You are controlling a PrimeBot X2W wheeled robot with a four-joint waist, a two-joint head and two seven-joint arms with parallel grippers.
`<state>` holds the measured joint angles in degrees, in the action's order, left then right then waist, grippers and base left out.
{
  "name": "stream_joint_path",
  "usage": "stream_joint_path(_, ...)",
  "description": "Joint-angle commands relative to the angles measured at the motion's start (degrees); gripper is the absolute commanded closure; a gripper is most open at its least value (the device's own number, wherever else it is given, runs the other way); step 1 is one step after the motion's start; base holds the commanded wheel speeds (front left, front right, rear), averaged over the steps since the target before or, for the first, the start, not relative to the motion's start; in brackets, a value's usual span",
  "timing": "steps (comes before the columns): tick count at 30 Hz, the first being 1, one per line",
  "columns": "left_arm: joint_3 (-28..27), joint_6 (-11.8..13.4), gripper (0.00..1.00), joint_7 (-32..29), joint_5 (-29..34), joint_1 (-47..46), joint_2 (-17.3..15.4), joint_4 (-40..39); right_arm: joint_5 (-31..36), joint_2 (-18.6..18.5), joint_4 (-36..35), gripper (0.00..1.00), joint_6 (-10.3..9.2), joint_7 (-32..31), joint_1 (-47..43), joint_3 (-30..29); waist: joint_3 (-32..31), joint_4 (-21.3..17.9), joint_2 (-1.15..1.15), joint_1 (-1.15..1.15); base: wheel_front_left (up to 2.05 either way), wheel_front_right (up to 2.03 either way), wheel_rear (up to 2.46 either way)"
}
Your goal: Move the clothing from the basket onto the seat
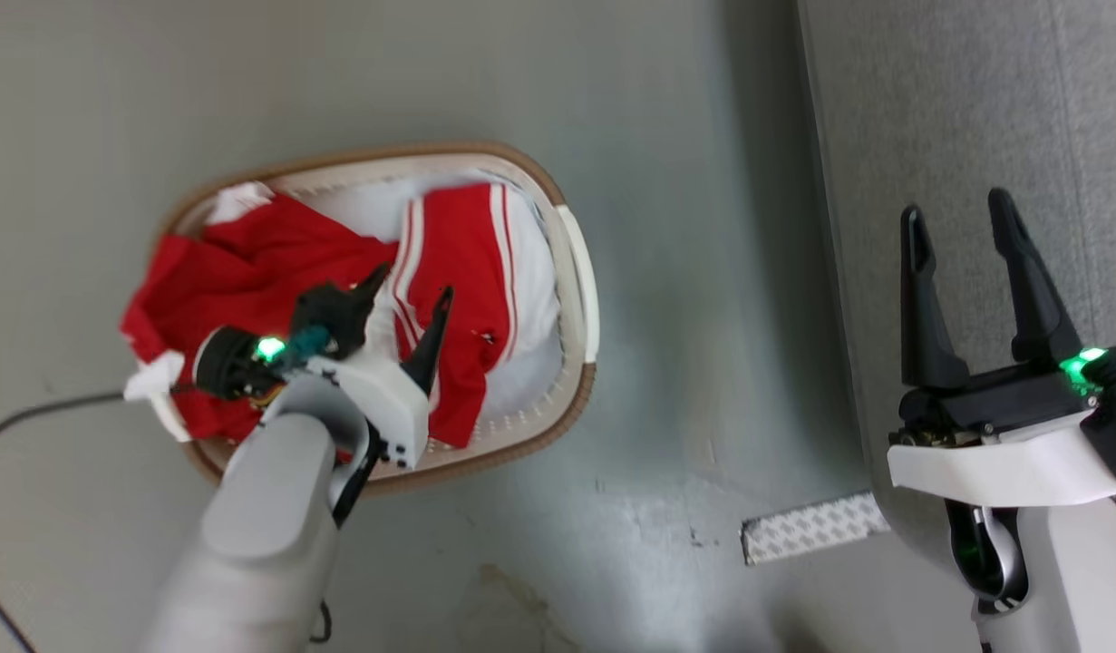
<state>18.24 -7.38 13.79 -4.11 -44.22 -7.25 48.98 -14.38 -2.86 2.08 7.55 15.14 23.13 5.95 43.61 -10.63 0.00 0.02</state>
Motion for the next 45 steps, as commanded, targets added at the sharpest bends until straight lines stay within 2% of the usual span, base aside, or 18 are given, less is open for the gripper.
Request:
stream_joint_path(1,0.1,-0.1,0.0,-0.6,-1.0,-1.3,-0.2,0.9,-0.7,-0.1,-0.5,0.0,-0.12,0.0,0.9,0.0,3.0,-1.8,0.0,-0.02,0.0,0.0,0.0)
stream_joint_path(9,1.7,0.0,0.0,-4.4,-5.5,-8.6,-2.3,8.0,-0.7,-0.1,-2.6,0.0,-0.12,0.0,1.8,0.1,8.3,-2.7,0.0,-0.02,0.0,0.0,0.0)
stream_joint_path(15,3.8,0.0,0.0,-5.1,-6.6,-10.5,-1.9,12.3,-1.0,-0.1,-3.0,0.0,-0.12,0.0,2.1,0.6,9.9,-3.6,0.0,-0.02,0.0,0.0,0.0)
stream_joint_path(16,4.6,0.0,0.31,-5.0,-6.7,-10.4,-1.8,12.9,-1.1,-0.1,-2.9,0.0,-0.12,0.0,2.0,0.6,9.9,-3.7,0.0,-0.02,0.0,0.0,0.0)
stream_joint_path(17,5.7,0.0,1.0,-4.6,-7.3,-10.3,-1.3,13.0,-1.2,-0.1,-2.8,0.0,-0.12,0.0,1.9,0.6,9.9,-3.8,0.0,-0.02,0.0,0.0,0.0)
stream_joint_path(22,10.6,0.0,1.0,-2.5,-11.2,-9.0,-0.7,12.8,-0.8,-0.1,-2.0,0.0,-0.12,0.0,1.4,0.3,7.7,-3.2,0.0,-0.02,0.0,0.0,0.0)
stream_joint_path(27,13.0,0.0,1.0,0.5,-17.6,-6.1,-1.0,9.2,-0.1,-0.1,-0.8,0.0,-0.12,0.0,0.0,-0.2,1.4,-1.5,0.0,-0.02,0.0,0.0,0.0)
stream_joint_path(35,14.7,0.0,1.0,1.3,-25.0,2.9,-4.1,-2.2,1.5,-0.1,2.4,0.0,-0.12,0.0,-5.5,-1.5,-15.6,2.6,0.0,-0.02,0.0,0.0,0.0)
stream_joint_path(42,11.7,0.2,1.0,1.4,-28.5,12.4,-6.0,-13.1,3.0,-0.1,5.1,0.0,-0.12,0.0,-12.5,-0.9,-30.5,5.6,0.0,-0.02,0.0,0.0,0.0)
stream_joint_path(45,10.9,1.3,1.0,1.1,-29.6,15.7,-7.0,-18.0,3.5,-0.1,5.8,0.0,-0.12,0.0,-15.0,0.2,-35.2,6.2,0.0,-0.02,0.0,0.0,0.0)
